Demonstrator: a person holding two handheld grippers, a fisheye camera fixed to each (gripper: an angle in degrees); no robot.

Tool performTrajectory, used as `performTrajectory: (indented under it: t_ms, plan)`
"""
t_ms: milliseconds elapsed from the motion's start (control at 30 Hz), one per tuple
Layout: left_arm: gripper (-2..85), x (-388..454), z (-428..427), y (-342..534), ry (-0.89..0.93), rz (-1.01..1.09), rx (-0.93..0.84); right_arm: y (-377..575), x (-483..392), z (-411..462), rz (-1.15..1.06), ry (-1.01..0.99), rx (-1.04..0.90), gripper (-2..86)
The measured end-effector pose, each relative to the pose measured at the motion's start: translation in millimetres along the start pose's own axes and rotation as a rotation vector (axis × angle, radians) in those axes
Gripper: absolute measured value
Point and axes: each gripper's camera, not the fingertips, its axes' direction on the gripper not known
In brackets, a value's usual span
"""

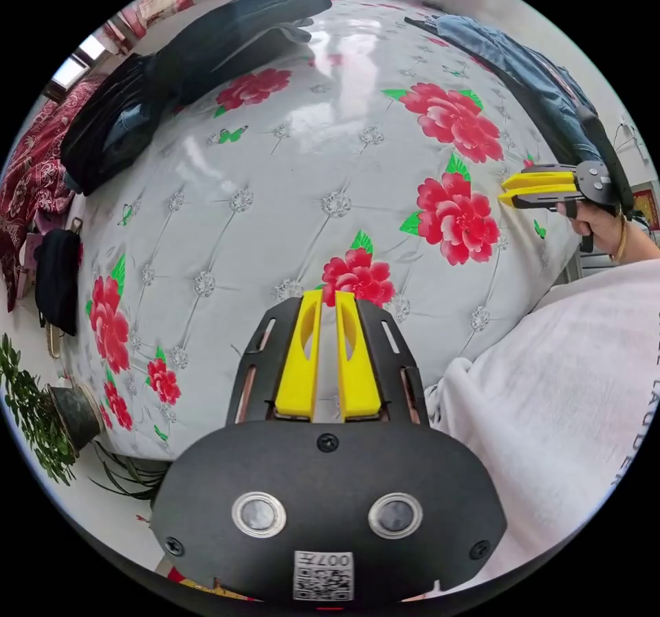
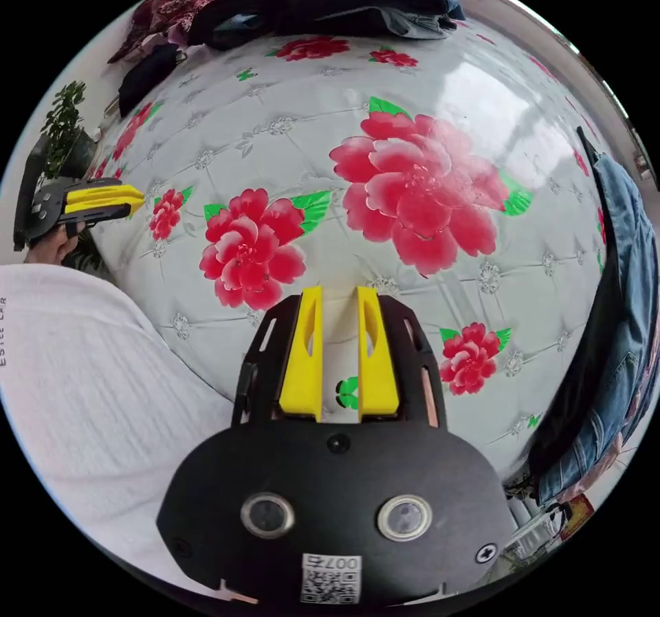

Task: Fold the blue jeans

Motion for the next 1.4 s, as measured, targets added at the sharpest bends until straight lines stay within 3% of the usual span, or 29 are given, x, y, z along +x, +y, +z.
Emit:
performTrajectory:
  t_ms: [167,300,400,467,600,667,767,867,933,1100,1167,1233,1300,1400]
  plan:
    - [3.8,51,15,-4,-0.045,-0.002,-0.078,68,90,-60,0.354,-0.015,0.338,10.0]
    - [0.0,87,22,6,-0.178,0.029,-0.028,193,189,-130,0.795,0.34,0.592,11.0]
    - [-0.7,106,27,6,-0.281,0.089,-0.044,274,244,-146,1.06,0.468,0.571,11.7]
    - [-0.8,113,30,5,-0.321,0.09,-0.06,308,269,-137,1.157,0.452,0.53,11.9]
    - [-0.9,113,33,6,-0.339,0.027,-0.088,339,316,-100,1.229,0.12,0.465,8.7]
    - [-0.9,106,29,11,-0.261,-0.012,-0.074,335,318,-105,1.205,0.153,0.434,5.7]
    - [-0.8,94,6,33,-0.127,-0.129,0.069,324,285,-153,1.069,0.287,0.664,2.6]
    - [-0.2,93,-18,58,-0.089,-0.175,0.19,289,223,-212,0.674,0.261,0.9,1.0]
    - [1.6,98,-38,74,-0.062,-0.148,0.298,250,164,-240,0.313,0.105,0.996,0.4]
    - [4.8,96,-75,99,-0.004,-0.143,0.512,167,2,-217,-0.32,-0.196,0.886,0.2]
    - [5.1,86,-75,111,0.027,-0.193,0.556,147,-53,-193,-0.531,-0.362,0.771,0.4]
    - [4.8,59,-58,132,0.079,-0.321,0.52,127,-124,-151,-0.749,-0.556,0.513,0.9]
    - [2.1,35,-43,155,0.115,-0.443,0.47,129,-165,-127,-0.878,-0.534,0.399,1.5]
    - [0.6,-3,-20,212,0.038,-0.674,0.367,138,-178,-118,-0.905,-0.313,0.461,2.1]
